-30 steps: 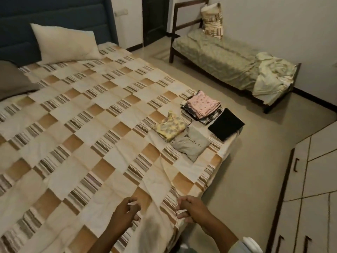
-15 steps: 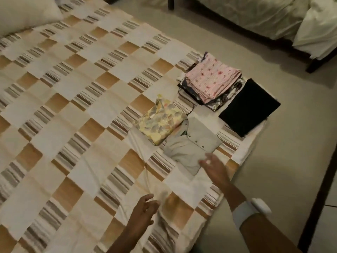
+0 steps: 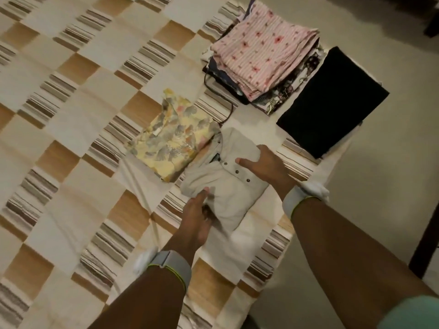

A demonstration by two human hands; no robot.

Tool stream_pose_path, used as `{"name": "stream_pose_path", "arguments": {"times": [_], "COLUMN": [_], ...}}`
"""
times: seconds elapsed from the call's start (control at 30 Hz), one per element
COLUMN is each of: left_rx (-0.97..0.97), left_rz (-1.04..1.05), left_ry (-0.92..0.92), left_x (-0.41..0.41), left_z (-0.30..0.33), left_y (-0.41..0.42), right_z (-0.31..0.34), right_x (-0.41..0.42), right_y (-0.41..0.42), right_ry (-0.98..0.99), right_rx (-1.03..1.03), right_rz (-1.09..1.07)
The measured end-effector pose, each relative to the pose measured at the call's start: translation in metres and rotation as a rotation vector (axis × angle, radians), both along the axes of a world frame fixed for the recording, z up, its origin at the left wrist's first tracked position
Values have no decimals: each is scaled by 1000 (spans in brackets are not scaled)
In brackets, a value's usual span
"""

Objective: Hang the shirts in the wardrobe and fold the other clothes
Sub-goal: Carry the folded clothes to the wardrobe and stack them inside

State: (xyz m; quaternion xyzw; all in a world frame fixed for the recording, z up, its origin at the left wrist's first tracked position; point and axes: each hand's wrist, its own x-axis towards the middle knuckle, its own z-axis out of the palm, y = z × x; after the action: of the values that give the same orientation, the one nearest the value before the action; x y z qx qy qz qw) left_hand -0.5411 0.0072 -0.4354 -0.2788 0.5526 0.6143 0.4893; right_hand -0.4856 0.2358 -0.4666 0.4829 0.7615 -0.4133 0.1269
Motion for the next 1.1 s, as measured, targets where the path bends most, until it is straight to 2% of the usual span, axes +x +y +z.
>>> {"name": "stream_pose_path", "arguments": {"times": [0.07, 0.27, 0.47, 0.6, 0.63, 0.73, 0.87, 0.9, 1.1], "left_rx": [3, -168, -145, -94, -90, 39, 142, 170, 248], "left_rz": [-18, -208, -344, -342, -329, -299, -294, -281, -263], "left_ry": [31, 47, 156, 267, 280, 353, 419, 443, 525], "left_x": [1, 15, 51, 72, 74, 95, 128, 137, 129], "left_z": [-6, 10, 76, 137, 135, 196, 253, 282, 328], "left_y": [-3, -46, -166, -244, -250, -324, -403, -434, -461], "right_z": [0, 9, 64, 121, 122, 186, 258, 292, 356], "right_x": [5, 60, 124, 147, 150, 172, 207, 215, 217], "right_y": [-7, -81, -218, -308, -318, -386, -448, -478, -507], "right_ry": [30, 165, 143, 241, 279, 443, 518, 534, 652], "right_rx": [-99, -714, -942, -895, -889, -821, -744, -719, -602], "right_rz": [-35, -418, -571, -613, -633, -596, -547, -513, -427]}}
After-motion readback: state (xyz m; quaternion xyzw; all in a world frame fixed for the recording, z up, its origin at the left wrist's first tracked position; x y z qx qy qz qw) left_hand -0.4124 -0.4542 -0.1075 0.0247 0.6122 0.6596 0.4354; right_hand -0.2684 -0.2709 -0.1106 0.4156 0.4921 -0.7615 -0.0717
